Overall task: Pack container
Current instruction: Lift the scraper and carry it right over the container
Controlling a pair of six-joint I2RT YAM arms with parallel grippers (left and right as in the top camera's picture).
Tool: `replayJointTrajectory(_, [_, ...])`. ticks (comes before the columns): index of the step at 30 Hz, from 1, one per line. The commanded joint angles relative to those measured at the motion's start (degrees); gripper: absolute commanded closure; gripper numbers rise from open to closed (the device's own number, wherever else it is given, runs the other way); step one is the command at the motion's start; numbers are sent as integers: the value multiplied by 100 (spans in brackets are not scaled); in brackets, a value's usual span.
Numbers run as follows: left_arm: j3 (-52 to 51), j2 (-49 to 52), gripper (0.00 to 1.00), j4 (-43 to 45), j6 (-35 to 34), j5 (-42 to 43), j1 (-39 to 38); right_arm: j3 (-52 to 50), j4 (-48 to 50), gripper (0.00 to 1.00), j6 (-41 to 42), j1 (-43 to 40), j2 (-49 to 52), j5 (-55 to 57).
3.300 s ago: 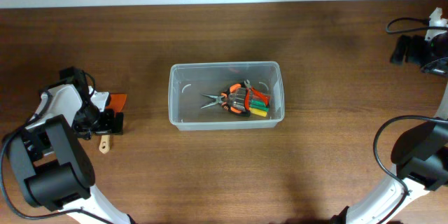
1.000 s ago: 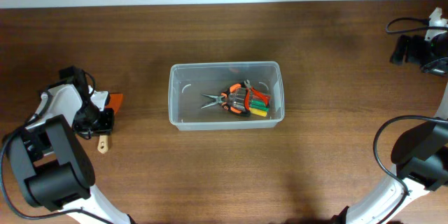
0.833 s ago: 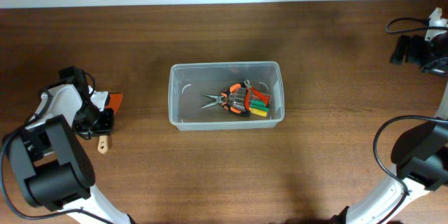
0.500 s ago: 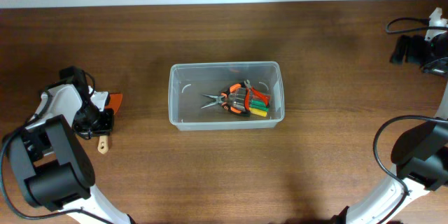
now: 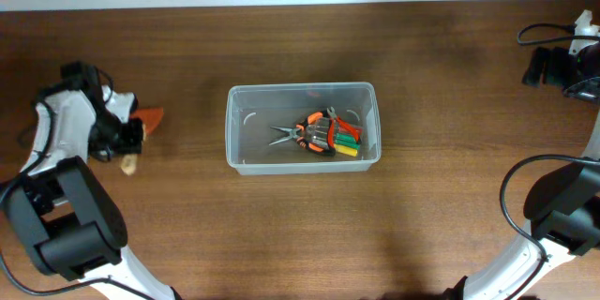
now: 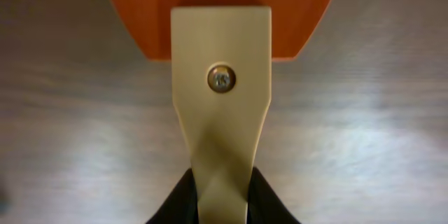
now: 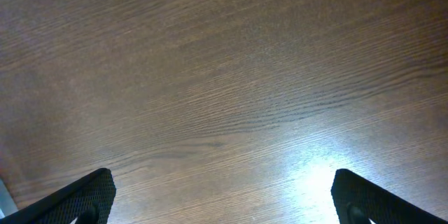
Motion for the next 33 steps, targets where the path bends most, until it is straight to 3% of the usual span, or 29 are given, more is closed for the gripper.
replayJointTrajectory(1, [745, -15, 98, -208, 9, 247, -214, -31, 17, 1, 50, 15, 2, -48])
replayJointTrajectory(10, [2374, -15, 98, -726, 149, 249, -1217, -31, 17, 1, 48, 15, 2, -48])
replayJointTrajectory(14, [2833, -15, 98, -1038, 516, 249, -1873, -31, 20, 1, 48, 15, 2, -48])
replayJointTrajectory(20, [2933, -13, 98, -1499, 1060, 337, -2885, -31, 17, 1, 50, 15, 2, -48])
replayJointTrajectory(25, [2933, -13, 98, -1694, 1834, 1027, -3611, -31, 20, 1, 50, 15, 2, -48])
replayJointTrajectory(33, [2933, -2, 98, -1668, 2533, 1029, -4271, -31, 20, 1, 48, 15, 2, -48])
